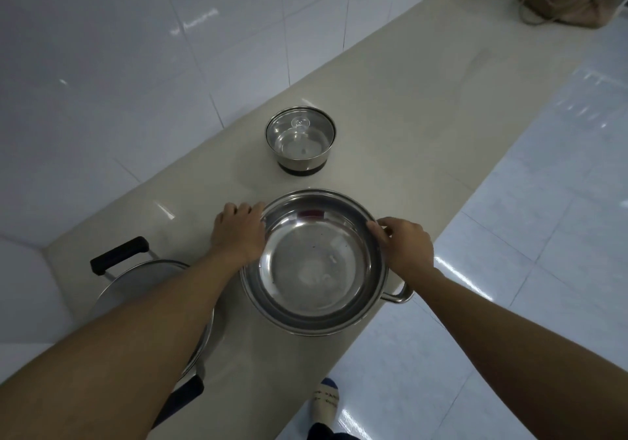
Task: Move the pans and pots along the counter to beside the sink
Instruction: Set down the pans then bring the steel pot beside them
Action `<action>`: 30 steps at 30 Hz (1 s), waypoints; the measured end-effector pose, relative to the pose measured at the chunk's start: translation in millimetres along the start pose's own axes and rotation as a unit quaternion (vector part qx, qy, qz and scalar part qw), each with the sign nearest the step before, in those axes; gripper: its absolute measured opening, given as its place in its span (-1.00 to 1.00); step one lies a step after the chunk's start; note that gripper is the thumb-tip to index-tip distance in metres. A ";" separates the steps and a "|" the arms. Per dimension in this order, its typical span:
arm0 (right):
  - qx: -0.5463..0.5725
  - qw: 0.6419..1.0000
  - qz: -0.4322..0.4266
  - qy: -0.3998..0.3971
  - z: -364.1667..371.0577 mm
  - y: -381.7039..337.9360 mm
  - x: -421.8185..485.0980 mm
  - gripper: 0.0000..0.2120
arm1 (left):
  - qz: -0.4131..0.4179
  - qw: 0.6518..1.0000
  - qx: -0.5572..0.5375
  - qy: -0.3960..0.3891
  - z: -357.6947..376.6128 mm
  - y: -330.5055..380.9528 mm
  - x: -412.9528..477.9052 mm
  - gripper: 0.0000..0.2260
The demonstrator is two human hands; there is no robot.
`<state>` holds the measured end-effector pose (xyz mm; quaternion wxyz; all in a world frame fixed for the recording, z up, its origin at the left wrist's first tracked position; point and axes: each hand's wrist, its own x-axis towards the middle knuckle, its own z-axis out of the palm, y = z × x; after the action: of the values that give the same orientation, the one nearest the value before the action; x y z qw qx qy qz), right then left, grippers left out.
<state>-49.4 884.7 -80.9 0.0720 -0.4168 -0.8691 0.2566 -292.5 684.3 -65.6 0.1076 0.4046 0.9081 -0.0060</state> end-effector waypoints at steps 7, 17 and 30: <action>-0.074 0.997 -0.022 -0.012 6.7 0.7 -27.9 -0.56 | -0.021 0.999 0.002 -0.049 2.6 4.2 -4.1 -0.67; -0.053 0.996 -0.062 -0.031 -10.1 19.2 -19.7 -0.71 | -0.004 0.998 0.030 -0.058 -3.1 11.5 -28.5 -0.70; 0.000 0.994 -0.111 0.006 -64.6 -23.3 -26.7 -0.70 | -0.014 0.994 -0.043 0.098 -78.2 -1.0 -96.2 -0.70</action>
<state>-26.3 877.2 -11.4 0.1054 -0.3194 -0.9094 0.2447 -245.7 620.7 30.0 0.0353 0.3860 0.9191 0.0709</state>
